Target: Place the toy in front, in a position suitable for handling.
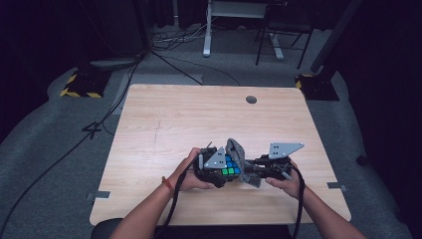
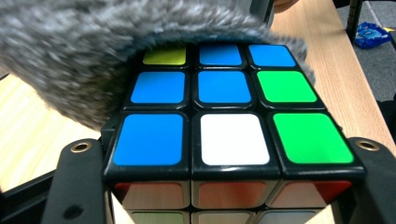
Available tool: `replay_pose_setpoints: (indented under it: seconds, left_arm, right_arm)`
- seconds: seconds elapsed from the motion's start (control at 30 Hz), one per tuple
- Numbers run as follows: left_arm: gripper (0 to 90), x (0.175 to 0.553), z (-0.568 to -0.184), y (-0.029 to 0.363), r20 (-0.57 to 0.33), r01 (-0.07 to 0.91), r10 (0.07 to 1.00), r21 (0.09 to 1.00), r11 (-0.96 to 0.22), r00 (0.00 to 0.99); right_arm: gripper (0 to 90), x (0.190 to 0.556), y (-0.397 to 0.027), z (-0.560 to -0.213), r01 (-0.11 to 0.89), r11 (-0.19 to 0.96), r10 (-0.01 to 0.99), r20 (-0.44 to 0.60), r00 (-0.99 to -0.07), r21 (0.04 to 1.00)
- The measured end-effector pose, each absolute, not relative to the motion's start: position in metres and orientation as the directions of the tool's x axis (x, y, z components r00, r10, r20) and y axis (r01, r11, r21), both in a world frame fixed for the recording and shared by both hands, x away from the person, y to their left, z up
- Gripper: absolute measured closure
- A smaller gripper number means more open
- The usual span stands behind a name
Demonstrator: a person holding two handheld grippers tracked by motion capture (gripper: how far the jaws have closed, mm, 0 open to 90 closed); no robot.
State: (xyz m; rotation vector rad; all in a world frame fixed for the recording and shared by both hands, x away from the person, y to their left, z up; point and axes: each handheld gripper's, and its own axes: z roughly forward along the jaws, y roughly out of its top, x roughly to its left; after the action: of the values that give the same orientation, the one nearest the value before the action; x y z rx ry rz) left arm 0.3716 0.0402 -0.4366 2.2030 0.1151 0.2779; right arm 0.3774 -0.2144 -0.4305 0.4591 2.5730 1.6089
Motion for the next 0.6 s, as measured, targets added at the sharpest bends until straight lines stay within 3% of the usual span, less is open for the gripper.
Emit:
replay_pose_setpoints:
  seconds: [0.2, 0.27, 0.37, 0.6]
  left_arm:
    - [31.2, 0.372, -0.437, 0.04, 0.144, -0.006, 0.173, 0.785, -0.619, 0.974]
    - [33.0, 0.37, -0.441, 0.033, 0.183, -0.032, 0.159, 0.746, -0.665, 0.97]
    - [33.4, 0.37, -0.445, 0.029, 0.192, -0.034, 0.158, 0.73, -0.682, 0.968]
    - [33.6, 0.372, -0.441, 0.031, 0.189, -0.016, 0.183, 0.735, -0.678, 0.965]
  right_arm:
    - [79.5, 0.376, -0.215, -0.429, 0.203, 0.377, 0.28, 0.098, -0.955, 0.904]
    - [79.5, 0.375, -0.214, -0.426, 0.197, 0.351, 0.241, 0.115, -0.964, 0.915]
    - [79.5, 0.367, -0.206, -0.421, 0.135, 0.412, 0.247, 0.032, -0.968, 0.901]
    - [79.5, 0.37, -0.208, -0.423, 0.149, 0.43, 0.282, 0.024, -0.959, 0.89]
